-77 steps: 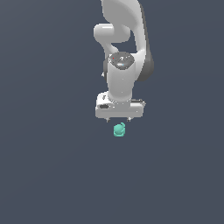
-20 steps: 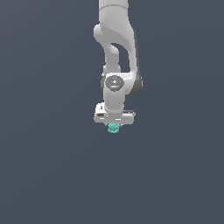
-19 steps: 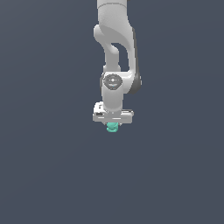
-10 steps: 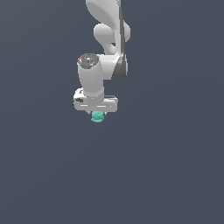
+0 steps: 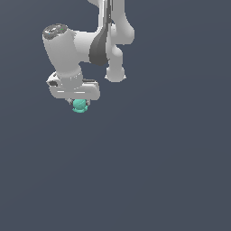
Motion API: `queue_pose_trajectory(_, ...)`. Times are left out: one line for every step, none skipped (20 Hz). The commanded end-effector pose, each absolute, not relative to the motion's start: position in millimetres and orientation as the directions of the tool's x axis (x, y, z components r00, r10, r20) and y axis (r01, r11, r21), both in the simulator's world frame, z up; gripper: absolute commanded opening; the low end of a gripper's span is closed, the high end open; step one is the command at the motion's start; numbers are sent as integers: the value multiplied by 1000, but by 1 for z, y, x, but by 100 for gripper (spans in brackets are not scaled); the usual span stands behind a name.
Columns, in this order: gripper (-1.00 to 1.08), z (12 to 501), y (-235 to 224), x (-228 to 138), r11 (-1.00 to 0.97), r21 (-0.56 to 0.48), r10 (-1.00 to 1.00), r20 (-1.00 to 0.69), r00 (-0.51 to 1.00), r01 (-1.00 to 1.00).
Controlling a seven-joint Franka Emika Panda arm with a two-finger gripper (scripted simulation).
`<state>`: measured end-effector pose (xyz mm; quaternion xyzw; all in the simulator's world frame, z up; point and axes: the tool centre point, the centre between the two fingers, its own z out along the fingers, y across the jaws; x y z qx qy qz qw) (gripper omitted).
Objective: Pick up the object and move it to a goal position.
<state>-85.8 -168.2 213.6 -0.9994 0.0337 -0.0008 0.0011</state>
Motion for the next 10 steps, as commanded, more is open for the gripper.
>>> queue_pose_trajectory(-100,229,-187,-91,-998,-2,-66,0,998,-66)
queue_pose_trajectory(-100,234,-193,-92,-998,-2,-66,0,998,-66)
queue_pose_trajectory(-100,239,-199,-94,-998,-2,-66,0,998,-66)
queue_pose_trajectory(-100,243,-204,-95,-998,-1,-66,0,998,-66)
queue_pose_trajectory(-100,247,-208,-96,-998,-1,-66,0,998,-66)
queue_pose_trajectory(-100,250,-212,-96,-998,-1,-66,0,998,-66)
queue_pose_trajectory(-100,252,-215,-97,-998,-1,-66,0,998,-66)
queue_pose_trajectory(-100,254,-217,-97,-998,-1,-66,0,998,-66)
queue_pose_trajectory(-100,255,-219,-97,-998,-1,-66,0,998,-66)
queue_pose_trajectory(-100,256,-220,-97,-998,0,-66,0,998,-66)
